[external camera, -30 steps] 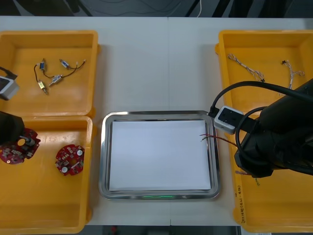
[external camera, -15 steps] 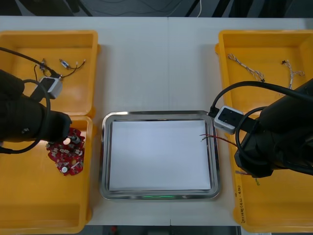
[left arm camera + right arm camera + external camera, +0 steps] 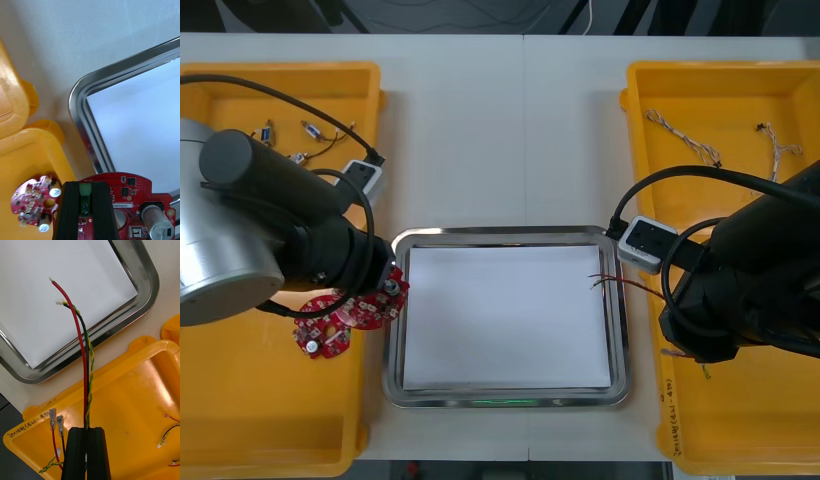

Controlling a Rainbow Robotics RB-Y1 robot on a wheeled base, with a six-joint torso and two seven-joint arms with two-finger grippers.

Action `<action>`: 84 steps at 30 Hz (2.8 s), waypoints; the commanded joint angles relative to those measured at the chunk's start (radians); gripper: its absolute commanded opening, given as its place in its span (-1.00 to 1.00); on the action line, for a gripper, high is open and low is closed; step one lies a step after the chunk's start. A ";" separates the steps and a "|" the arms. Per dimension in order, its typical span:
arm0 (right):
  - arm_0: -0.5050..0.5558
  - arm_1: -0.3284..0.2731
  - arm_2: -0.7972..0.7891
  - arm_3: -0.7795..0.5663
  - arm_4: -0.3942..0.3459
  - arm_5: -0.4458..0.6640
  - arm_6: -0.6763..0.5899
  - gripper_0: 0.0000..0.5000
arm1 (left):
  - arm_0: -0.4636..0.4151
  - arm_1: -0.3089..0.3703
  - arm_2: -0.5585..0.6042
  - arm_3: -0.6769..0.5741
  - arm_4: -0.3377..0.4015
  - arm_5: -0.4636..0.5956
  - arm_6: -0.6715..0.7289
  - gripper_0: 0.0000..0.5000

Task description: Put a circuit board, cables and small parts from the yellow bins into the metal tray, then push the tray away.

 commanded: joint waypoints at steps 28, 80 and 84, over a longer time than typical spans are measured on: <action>-0.029 0.014 0.004 -0.015 -0.007 0.007 -0.012 -1.00 | -0.122 -0.081 -0.468 0.169 -0.224 -0.318 0.307 -1.00; -0.059 0.057 0.004 0.010 -0.006 0.019 0.004 -1.00 | -0.121 -0.055 -0.199 0.069 -0.041 -0.126 0.367 1.00; -0.104 0.110 0.004 0.062 -0.056 0.018 0.024 -1.00 | -0.119 -0.054 -0.099 0.054 0.025 -0.049 0.359 1.00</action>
